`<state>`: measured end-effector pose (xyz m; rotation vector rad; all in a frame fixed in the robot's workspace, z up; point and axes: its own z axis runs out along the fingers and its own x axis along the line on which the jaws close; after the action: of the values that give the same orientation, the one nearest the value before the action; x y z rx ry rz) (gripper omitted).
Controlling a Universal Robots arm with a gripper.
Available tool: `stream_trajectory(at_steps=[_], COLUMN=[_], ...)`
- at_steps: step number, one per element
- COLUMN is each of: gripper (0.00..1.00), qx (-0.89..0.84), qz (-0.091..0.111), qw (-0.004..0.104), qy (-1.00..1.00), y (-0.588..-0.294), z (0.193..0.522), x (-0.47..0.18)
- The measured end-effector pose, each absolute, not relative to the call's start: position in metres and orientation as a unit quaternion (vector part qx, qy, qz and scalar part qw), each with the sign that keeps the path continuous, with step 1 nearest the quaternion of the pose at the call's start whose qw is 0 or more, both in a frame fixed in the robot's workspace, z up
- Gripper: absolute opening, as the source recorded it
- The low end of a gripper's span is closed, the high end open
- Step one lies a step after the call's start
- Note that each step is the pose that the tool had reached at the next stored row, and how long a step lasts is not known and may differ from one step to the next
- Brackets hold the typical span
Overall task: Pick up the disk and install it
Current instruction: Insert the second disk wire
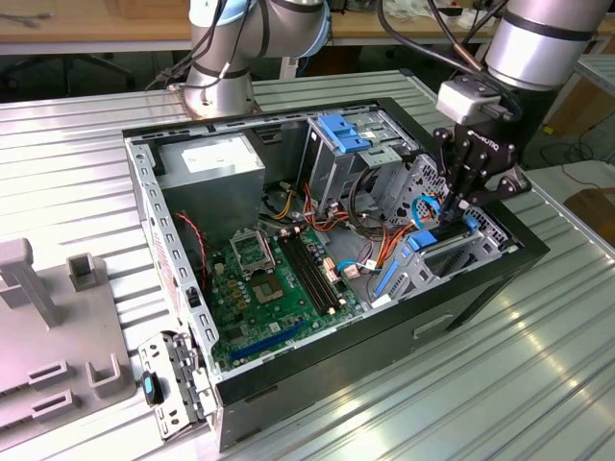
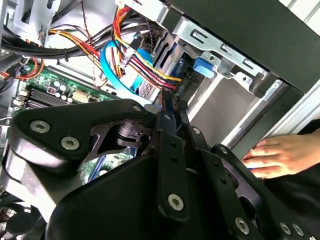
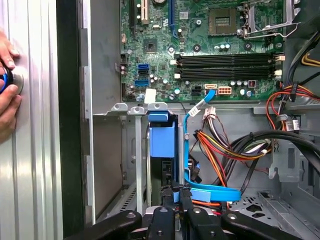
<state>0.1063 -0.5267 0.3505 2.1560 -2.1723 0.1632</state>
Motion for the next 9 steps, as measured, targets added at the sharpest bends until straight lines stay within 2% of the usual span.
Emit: stream_trajectory(at_steps=[3,6,9], gripper=[0.16,0.16,0.16], qx=[0.703,0.704,0.704], qz=[0.048,0.029,0.029], qw=[0.034,0.014,0.014], qy=[-0.708,-0.709,-0.709], y=[-0.531,-0.535,-0.539], z=[0.35,0.35,0.35], x=[0.106,0.106,0.106])
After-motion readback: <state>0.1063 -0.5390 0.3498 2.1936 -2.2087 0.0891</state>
